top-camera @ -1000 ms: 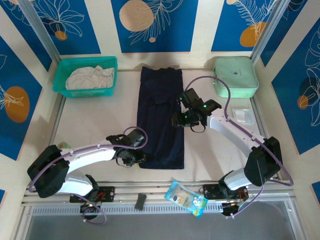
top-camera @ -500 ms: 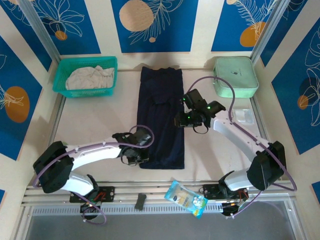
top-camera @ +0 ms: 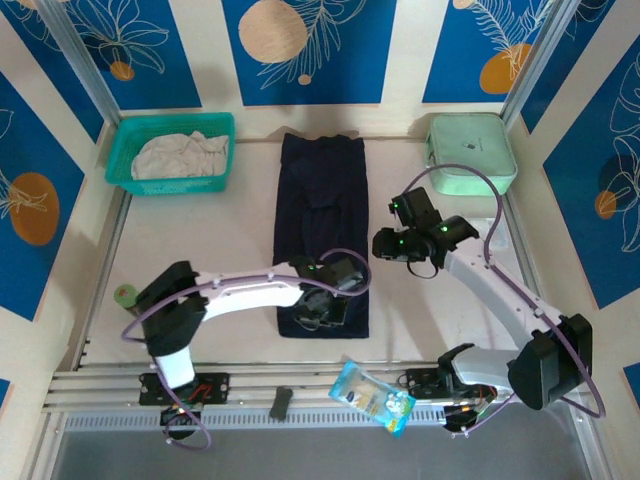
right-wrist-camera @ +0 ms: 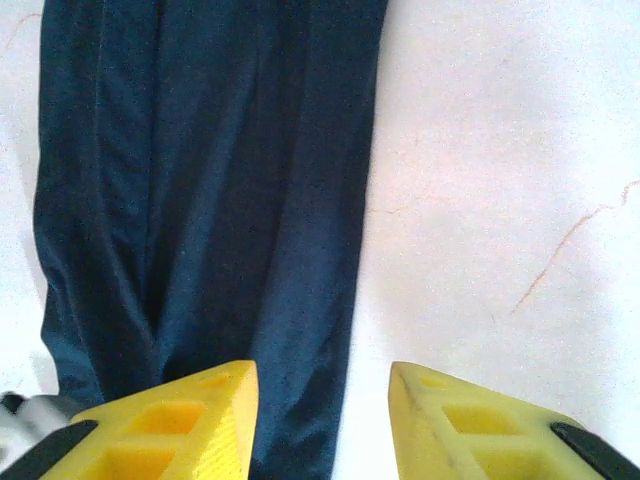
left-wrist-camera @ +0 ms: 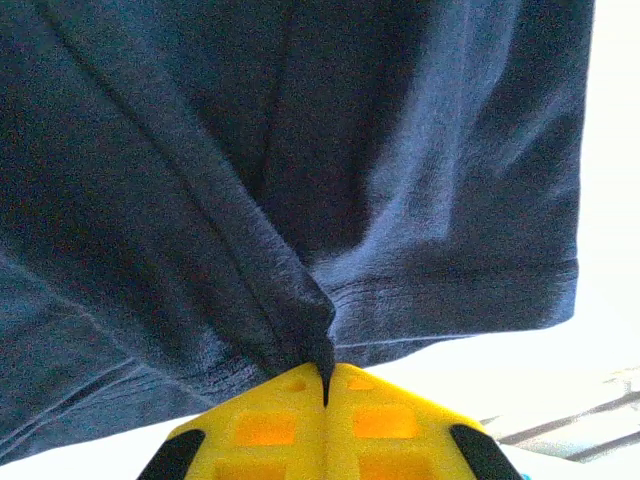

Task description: Fold and stack the t-shirts

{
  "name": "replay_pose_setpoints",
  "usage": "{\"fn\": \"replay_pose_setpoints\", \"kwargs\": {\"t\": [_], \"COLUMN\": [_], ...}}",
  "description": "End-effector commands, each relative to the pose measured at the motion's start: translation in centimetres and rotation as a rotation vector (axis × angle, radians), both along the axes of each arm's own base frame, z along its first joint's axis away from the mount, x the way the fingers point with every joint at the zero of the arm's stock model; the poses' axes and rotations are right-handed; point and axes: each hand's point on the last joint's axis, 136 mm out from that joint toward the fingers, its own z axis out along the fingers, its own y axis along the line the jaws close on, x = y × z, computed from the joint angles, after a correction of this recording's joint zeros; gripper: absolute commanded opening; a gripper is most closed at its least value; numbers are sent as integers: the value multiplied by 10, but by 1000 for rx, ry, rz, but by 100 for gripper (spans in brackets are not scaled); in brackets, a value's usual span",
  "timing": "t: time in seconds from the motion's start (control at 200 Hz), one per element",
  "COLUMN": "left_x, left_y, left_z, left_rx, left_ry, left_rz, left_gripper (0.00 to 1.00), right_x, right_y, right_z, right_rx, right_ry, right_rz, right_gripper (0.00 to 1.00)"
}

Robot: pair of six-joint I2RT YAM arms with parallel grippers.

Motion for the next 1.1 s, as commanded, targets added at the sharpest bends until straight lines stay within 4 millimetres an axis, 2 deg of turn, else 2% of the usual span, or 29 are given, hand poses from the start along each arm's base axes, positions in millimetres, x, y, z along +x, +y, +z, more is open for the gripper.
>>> {"fn": "replay_pose_setpoints", "kwargs": {"t": [0.0, 0.135, 0.16, 0.235, 0.29, 0.33, 0.385, 0.535, 0.605, 0.655, 0.775, 0.84, 0.901, 0.951, 1.006, 1.096], "left_x": [-6, -1, 1, 4, 6, 7, 9, 11, 9, 7, 2, 5, 16, 32, 52, 84], "left_y": [-1, -6, -6, -5, -2, 2, 11, 52, 77, 96, 142, 156, 165, 167, 172, 177], "left_z": [0, 1, 1, 4, 8, 12, 19, 44, 52, 53, 45, 42, 46, 60, 82, 132], "left_rx": [78, 98, 102, 113, 123, 135, 153, 211, 227, 242, 242, 171, 67, -36, -123, -194], "left_ry": [2, -16, -21, -39, -53, -65, -85, -137, -136, -126, -87, -81, -124, -208, -336, -608], "left_rz": [-71, -84, -84, -84, -83, -80, -73, -23, 8, 31, 122, 179, 226, 242, 236, 166], "left_gripper": [0, 1, 9, 45, 65, 75, 82, 88, 87, 83, 72, 70, 70, 78, 100, 99], "right_x": [-5, -4, -4, -4, -4, -4, -6, -17, -26, -33, -61, -75, -83, -85, -85, -93], "right_y": [-4, -8, -9, -11, -12, -15, -18, -25, -21, -17, 8, 17, 30, 39, 47, 61], "right_z": [3, 1, 0, -3, -5, -6, -7, -8, -7, -6, -6, -7, 2, 17, 35, 64], "right_rx": [38, 48, 48, 49, 46, 39, 26, 1, 22, 42, 123, 133, 162, 183, 182, 129], "right_ry": [-1, -3, -1, 4, 7, 11, 17, 16, 5, -3, -10, -21, -75, -159, -286, -547], "right_rz": [-23, -35, -37, -43, -45, -50, -54, -27, 23, 55, 226, 304, 379, 436, 528, 745], "right_gripper": [40, 40, 40, 40, 41, 41, 41, 41, 41, 41, 40, 40, 40, 41, 41, 46]}}
